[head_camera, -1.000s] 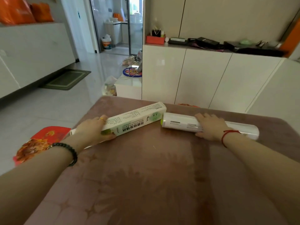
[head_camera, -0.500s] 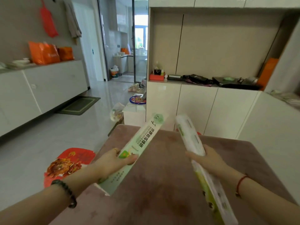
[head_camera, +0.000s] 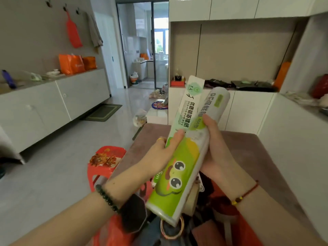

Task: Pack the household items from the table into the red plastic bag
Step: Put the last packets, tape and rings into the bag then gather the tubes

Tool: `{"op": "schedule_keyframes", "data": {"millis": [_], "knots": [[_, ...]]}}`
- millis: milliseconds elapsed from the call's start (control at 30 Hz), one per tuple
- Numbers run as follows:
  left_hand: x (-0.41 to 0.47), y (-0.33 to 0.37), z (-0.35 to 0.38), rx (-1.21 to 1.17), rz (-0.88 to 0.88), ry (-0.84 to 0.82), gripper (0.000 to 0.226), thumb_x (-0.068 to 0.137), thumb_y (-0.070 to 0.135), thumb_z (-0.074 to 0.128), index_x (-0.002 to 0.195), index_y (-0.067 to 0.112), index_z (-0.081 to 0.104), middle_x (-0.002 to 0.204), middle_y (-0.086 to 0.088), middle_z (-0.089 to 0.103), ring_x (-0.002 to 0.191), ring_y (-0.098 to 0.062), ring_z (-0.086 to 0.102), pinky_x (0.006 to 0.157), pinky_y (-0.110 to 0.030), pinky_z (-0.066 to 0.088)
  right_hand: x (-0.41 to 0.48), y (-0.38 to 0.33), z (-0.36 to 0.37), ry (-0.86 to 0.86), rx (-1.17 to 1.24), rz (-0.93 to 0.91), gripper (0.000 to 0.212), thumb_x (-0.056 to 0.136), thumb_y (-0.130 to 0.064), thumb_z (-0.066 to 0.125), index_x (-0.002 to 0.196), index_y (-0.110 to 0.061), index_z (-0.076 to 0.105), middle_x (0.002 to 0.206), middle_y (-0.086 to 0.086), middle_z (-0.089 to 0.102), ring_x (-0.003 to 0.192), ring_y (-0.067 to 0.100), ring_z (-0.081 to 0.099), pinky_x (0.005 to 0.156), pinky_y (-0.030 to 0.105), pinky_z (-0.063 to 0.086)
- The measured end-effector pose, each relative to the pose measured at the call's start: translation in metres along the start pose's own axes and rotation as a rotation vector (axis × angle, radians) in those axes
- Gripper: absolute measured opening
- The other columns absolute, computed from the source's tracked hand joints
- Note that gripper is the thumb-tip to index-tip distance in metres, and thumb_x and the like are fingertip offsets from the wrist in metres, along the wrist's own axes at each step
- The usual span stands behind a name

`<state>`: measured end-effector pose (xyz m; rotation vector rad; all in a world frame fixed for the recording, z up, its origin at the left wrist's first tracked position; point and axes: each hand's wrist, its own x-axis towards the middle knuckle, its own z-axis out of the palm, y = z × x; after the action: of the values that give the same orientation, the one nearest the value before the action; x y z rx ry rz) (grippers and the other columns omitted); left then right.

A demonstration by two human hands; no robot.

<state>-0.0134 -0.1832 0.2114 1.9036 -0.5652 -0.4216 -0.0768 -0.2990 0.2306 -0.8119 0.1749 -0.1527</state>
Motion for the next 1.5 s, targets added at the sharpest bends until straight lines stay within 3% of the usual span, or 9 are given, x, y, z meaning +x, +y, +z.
{"op": "schedule_keyframes", "data": {"millis": [167,300,400,500,600,733,933,1133,1500], "knots": [[-0.050,-0.019,0.015,0.124,0.004,-0.094,0.069,0.077,0.068,0.030,0.117,0.014,0.043,0.094,0.013,0.057,0.080,0.008,0.052,0.057,0.006,0.039,-0.034,0.034,-0.018,0.027,-0.067,0.129,0.039,0.063,-0.038,0.065,0.088,-0.010,0.074,0.100,0.018,0.071,0.097,0.032,0.064,0.088,0.044,0.050],[-0.073,-0.043,0.005,0.446,0.197,-0.167,0.082,0.075,0.081,0.013,0.124,0.028,0.052,0.117,0.007,0.062,0.106,-0.007,0.056,0.098,-0.023,0.044,-0.049,0.046,-0.034,-0.028,-0.060,0.118,0.056,0.043,-0.037,0.082,0.091,-0.009,0.075,0.094,0.019,0.071,0.085,0.031,0.067,0.084,0.045,0.053],[-0.081,-0.062,-0.015,0.818,0.301,0.120,0.100,0.066,0.087,0.007,0.135,0.025,0.046,0.134,-0.001,0.053,0.124,-0.021,0.046,0.107,-0.039,0.035,-0.055,0.047,-0.049,-0.038,0.024,0.061,0.082,0.027,-0.036,0.089,0.102,-0.009,0.069,0.098,0.017,0.071,0.087,0.031,0.068,0.080,0.047,0.056],[-0.088,-0.077,-0.044,1.088,0.007,0.272,0.101,0.068,0.082,0.035,0.146,0.020,0.020,0.147,-0.008,0.037,0.133,-0.030,0.038,0.108,-0.044,0.031,-0.066,0.041,-0.057,-0.025,0.018,-0.041,0.084,0.023,-0.039,0.090,0.099,-0.009,0.070,0.093,0.013,0.072,0.087,0.029,0.069,0.073,0.043,0.058],[-0.090,-0.093,-0.064,0.947,-0.280,0.100,0.067,0.082,0.050,0.058,0.131,0.008,0.042,0.125,-0.015,0.058,0.114,-0.030,0.056,0.085,-0.032,0.044,-0.080,0.046,-0.053,0.056,-0.283,-0.260,0.107,0.033,-0.037,0.089,0.128,-0.009,0.048,0.092,0.004,0.069,0.079,0.015,0.069,0.063,0.031,0.058],[-0.090,-0.096,-0.069,0.744,-0.183,0.104,0.027,0.093,0.017,0.049,0.103,0.002,0.068,0.091,-0.015,0.067,0.076,-0.024,0.060,0.072,-0.029,0.044,-0.097,0.077,-0.043,0.055,-1.088,-0.552,0.109,0.051,-0.035,0.079,0.139,-0.046,0.015,0.119,-0.015,0.044,0.102,-0.005,0.052,0.083,0.015,0.047],[-0.093,-0.105,-0.080,0.166,-0.260,0.198,0.018,0.096,0.017,0.047,0.102,0.014,0.064,0.101,-0.009,0.068,0.095,-0.026,0.064,0.086,-0.037,0.051,-0.098,0.150,-0.068,0.051,-2.044,-0.509,0.115,0.048,-0.065,0.057,0.143,-0.037,-0.002,0.127,0.006,0.043,0.116,0.027,0.046,0.095,0.044,0.040],[-0.103,-0.109,-0.083,-0.409,-0.421,0.093,0.032,0.098,0.020,0.038,0.103,-0.001,0.061,0.069,-0.010,0.074,0.050,-0.016,0.069,0.046,-0.024,0.057,-0.101,0.154,-0.098,0.073,-2.156,-0.533,0.114,0.043,-0.074,0.046,0.145,-0.029,0.023,0.116,0.006,0.057,0.102,0.023,0.058,0.081,0.041,0.052],[-0.099,-0.037,-0.084,-0.254,-0.070,0.184,0.033,0.095,0.030,0.047,0.069,0.009,0.051,0.047,-0.001,0.049,0.036,-0.010,0.045,0.036,-0.015,0.039,-0.094,0.163,-0.100,0.056,-2.232,-0.613,0.101,0.051,-0.073,0.055,0.140,-0.026,0.036,0.115,0.013,0.057,0.096,0.028,0.057,0.082,0.044,0.051]]}}
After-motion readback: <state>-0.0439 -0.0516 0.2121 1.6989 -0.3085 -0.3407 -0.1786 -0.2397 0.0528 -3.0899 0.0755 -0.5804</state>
